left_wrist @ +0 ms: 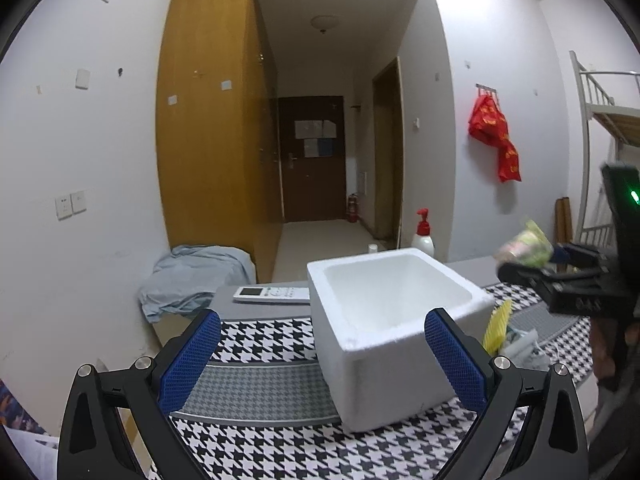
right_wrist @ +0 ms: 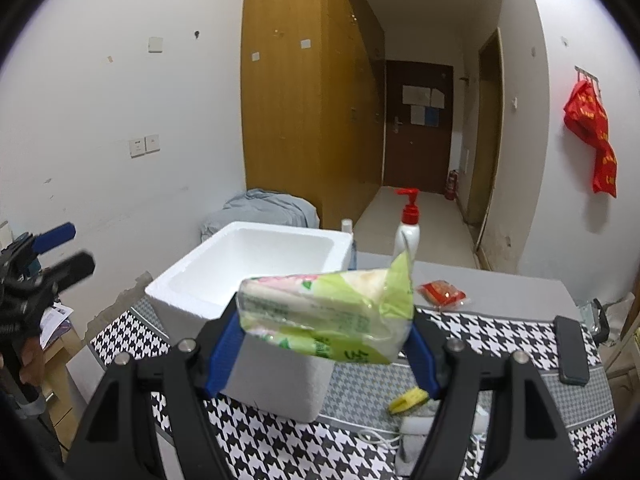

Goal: Organize soft objects
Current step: 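Carry the green wet-wipes pack over the foam box opening with the right tool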

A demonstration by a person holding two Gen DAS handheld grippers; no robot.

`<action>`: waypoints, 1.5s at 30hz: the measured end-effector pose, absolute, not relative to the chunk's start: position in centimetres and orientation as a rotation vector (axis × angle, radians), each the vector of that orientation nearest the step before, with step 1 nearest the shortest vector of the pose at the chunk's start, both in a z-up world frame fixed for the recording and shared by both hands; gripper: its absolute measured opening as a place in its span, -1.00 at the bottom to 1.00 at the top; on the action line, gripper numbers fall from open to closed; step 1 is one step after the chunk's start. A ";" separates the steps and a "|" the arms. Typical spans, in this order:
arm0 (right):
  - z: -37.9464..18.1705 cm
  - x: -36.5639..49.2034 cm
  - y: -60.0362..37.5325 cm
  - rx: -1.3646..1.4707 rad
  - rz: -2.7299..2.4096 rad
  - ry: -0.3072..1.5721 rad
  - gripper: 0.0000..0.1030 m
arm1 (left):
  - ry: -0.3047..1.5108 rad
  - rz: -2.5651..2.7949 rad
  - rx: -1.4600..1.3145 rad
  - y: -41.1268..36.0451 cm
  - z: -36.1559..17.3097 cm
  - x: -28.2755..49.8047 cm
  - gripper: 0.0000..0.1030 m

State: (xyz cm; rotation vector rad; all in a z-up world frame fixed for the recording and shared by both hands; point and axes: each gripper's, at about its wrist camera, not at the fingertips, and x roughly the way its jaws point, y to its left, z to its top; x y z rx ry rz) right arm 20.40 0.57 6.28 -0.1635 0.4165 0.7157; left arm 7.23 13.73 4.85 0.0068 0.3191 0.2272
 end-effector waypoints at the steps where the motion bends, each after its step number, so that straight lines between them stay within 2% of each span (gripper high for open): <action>1: 6.4 20.4 0.9 -0.169 0.720 0.416 0.47 | 0.321 0.224 0.012 13.7 4.7 7.1 0.98; 45: 5.7 23.8 11.0 -0.260 0.777 0.506 0.47 | 0.363 0.223 -0.047 17.3 0.7 7.2 0.98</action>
